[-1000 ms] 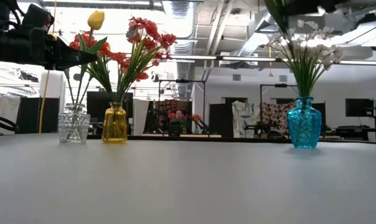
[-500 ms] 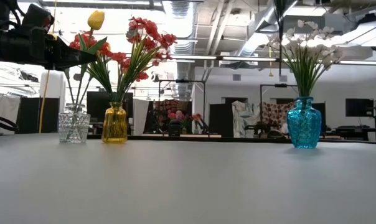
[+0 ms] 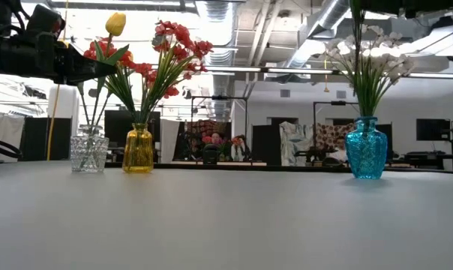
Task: Sort flowers into vase by color
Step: Put the white flowers into the blue vase
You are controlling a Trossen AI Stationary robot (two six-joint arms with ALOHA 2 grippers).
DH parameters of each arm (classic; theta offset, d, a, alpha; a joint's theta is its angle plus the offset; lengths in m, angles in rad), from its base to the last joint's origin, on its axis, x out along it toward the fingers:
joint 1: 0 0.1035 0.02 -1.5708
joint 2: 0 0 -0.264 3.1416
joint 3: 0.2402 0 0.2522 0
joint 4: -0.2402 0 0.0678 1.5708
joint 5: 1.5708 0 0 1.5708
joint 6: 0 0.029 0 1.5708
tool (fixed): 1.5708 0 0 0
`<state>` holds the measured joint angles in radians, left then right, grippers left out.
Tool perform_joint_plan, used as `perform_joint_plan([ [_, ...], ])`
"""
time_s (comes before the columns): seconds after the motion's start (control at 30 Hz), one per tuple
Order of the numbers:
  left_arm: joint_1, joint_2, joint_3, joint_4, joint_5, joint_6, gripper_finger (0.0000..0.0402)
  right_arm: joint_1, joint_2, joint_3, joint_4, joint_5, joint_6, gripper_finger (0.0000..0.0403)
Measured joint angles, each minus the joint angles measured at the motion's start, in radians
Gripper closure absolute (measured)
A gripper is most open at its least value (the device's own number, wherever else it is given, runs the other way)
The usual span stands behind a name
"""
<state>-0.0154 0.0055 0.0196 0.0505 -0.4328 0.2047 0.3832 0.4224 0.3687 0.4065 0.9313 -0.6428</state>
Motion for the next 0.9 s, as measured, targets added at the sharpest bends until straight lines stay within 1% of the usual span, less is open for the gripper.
perform_joint_plan([
  [0.2,0.0,0.0,0.0,0.0,0.0,-0.001,0.0401,0.0,-0.004,0.0,-0.109,0.093,0.063,0.0372],
  [0.63,0.0,0.0,0.0,0.0,0.0,-0.003,0.0401,-0.001,-0.005,-0.005,-0.149,0.122,0.075,0.0372],
  [0.73,0.0,0.0,0.0,0.0,0.0,-0.003,0.0401,-0.026,-0.005,-0.037,-0.149,0.126,0.106,0.0372],
  [0.9,0.0,0.0,0.0,0.0,0.0,-0.003,0.0401,-0.098,-0.005,-0.105,-0.143,0.125,0.182,0.0372],
])
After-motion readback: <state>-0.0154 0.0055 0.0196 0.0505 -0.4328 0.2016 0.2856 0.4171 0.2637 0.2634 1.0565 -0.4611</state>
